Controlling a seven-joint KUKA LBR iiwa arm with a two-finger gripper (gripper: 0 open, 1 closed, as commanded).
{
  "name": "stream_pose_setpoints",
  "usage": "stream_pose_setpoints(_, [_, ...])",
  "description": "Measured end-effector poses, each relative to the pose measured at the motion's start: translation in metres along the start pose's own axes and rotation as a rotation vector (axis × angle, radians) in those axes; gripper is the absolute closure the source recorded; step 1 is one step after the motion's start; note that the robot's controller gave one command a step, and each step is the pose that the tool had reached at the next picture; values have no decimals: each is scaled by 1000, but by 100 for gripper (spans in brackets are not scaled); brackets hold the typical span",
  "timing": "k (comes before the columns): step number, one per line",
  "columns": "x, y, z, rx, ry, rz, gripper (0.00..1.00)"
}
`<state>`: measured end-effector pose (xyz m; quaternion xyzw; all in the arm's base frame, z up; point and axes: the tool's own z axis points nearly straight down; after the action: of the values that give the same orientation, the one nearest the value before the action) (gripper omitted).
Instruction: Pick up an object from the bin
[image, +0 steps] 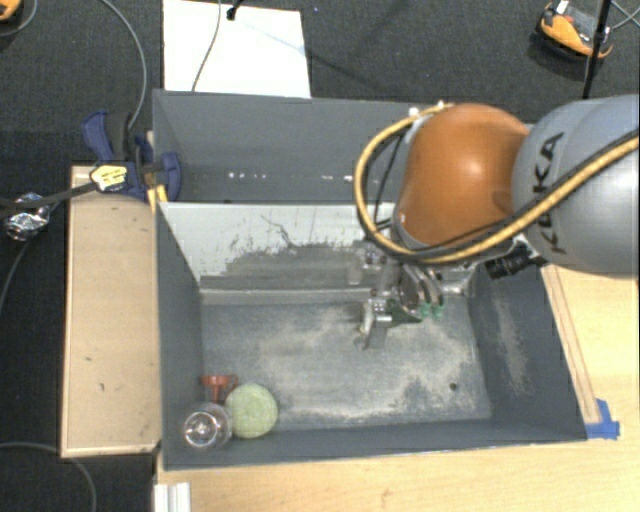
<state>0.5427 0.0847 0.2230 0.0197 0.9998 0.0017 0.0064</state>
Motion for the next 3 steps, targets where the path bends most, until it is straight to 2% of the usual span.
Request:
stream_pose_setpoints(1, [-7,-30,57,-2,-1,135,0])
stream_pose_setpoints(2, [-9,-37,71,0,3,189,0])
stream_pose_setpoints(3, [-4,-50,112,-2,-3,158,0])
